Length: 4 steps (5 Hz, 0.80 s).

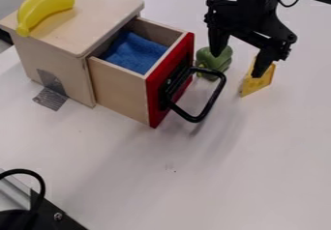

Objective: Put the banana in the drawer

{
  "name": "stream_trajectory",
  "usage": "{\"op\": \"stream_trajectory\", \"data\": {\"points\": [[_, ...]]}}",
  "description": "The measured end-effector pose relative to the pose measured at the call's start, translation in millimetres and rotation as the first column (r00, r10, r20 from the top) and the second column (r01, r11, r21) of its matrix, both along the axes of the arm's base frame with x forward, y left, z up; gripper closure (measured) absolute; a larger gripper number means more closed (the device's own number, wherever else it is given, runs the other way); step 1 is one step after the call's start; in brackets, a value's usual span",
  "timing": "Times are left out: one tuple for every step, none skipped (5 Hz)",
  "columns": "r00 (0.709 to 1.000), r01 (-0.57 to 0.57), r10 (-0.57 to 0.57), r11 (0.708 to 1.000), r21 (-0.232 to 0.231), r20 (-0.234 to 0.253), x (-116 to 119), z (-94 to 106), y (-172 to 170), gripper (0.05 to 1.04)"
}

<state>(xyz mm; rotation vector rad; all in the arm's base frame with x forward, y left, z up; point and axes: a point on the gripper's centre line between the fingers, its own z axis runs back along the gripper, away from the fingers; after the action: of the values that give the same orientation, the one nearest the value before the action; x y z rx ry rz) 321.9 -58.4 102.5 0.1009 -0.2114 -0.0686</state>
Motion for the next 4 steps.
{"op": "stream_trajectory", "data": {"points": [[0.999, -0.002, 0.002, 1.0, 0.006, -0.04, -3.8, -11.7, 0.4, 0.083], [1.0, -0.014, 0.014, 0.999, -0.03, -0.015, 17.3, -0.2, 5.2, 0.083], [0.998, -0.059, 0.059, 0.998, -0.019, -0.022, 21.8, 8.9, 38.1, 0.083], [0.995, -0.093, 0.093, 0.996, -0.005, 0.022, 14.3, 38.9, 81.7, 0.083]]}}
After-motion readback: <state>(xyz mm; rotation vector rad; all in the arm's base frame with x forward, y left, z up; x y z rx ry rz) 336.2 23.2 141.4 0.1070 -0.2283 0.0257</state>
